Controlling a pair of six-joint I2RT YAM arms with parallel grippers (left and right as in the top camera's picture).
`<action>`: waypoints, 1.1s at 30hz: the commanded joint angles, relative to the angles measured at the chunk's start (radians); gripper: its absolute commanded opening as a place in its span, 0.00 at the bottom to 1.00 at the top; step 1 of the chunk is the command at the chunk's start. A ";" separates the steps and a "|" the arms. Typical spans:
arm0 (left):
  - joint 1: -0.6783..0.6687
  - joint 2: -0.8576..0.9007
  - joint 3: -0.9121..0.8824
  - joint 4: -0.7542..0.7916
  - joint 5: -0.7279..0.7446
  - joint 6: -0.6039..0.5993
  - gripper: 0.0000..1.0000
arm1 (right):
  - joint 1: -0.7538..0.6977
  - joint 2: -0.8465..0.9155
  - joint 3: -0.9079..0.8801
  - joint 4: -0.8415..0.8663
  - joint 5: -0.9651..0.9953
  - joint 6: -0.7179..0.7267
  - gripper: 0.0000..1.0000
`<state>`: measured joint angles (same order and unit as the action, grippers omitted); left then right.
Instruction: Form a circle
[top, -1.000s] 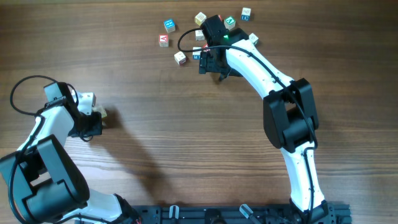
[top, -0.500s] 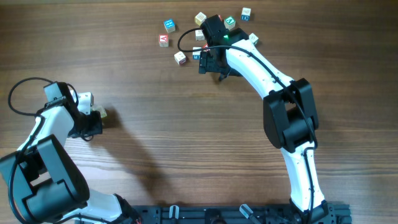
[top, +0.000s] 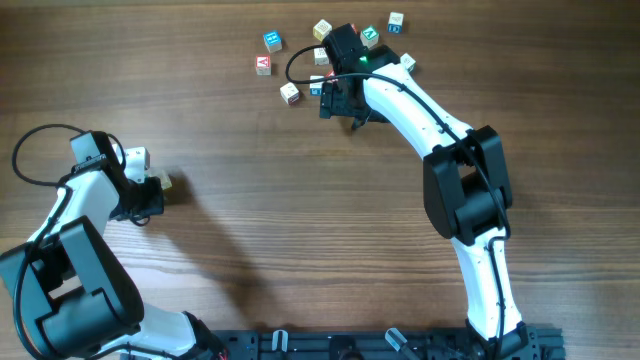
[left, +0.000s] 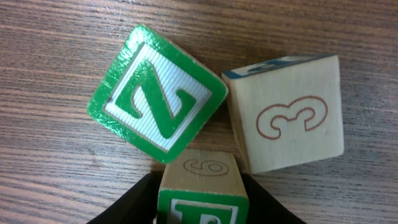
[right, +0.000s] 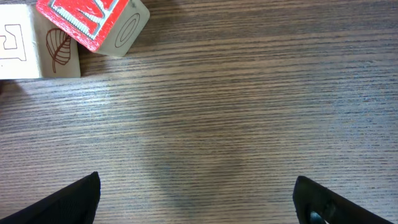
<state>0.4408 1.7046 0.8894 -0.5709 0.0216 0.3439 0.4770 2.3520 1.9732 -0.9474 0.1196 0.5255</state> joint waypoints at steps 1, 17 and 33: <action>0.003 0.027 -0.014 0.013 0.022 -0.016 0.43 | 0.003 -0.037 -0.003 0.005 -0.013 -0.002 1.00; 0.003 0.027 -0.014 0.034 0.061 -0.015 0.38 | 0.003 -0.037 -0.003 0.008 -0.013 -0.002 1.00; 0.003 0.027 -0.014 0.058 0.061 -0.011 0.47 | 0.003 -0.037 -0.003 0.009 -0.013 -0.002 1.00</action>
<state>0.4408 1.7123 0.8890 -0.5140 0.0593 0.3370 0.4770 2.3520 1.9732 -0.9417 0.1196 0.5255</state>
